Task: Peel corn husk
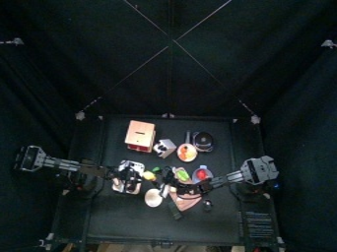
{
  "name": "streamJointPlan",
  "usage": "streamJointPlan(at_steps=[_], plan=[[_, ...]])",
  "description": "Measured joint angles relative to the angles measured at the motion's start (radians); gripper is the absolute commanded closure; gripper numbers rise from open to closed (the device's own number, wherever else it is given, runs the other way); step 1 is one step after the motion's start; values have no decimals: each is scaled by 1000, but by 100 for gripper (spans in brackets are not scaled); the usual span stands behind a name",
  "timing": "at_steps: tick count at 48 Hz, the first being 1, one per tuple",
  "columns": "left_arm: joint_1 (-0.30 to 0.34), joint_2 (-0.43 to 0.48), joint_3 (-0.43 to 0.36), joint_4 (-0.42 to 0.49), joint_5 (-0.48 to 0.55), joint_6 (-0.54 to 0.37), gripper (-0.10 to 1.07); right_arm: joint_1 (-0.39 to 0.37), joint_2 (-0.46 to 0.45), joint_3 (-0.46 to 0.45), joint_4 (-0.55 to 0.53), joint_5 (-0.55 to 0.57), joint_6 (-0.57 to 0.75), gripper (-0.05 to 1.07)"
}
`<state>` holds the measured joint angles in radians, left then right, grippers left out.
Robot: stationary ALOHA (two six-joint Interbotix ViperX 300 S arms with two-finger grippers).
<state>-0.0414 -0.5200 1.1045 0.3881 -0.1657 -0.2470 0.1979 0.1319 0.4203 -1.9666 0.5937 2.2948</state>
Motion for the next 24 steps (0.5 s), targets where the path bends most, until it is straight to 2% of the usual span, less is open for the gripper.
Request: streamJointPlan(at_steps=[7,19,24], plan=[[3,0,-2,0,0,-2,37,2,-3,6,6,12,0,46],[5,0,-2,0,0,-2,12,2,-3,6,9,14,-2,46],[14,0,-2,0,-2,-2,9,3,-3,6,9,14,-2,46]])
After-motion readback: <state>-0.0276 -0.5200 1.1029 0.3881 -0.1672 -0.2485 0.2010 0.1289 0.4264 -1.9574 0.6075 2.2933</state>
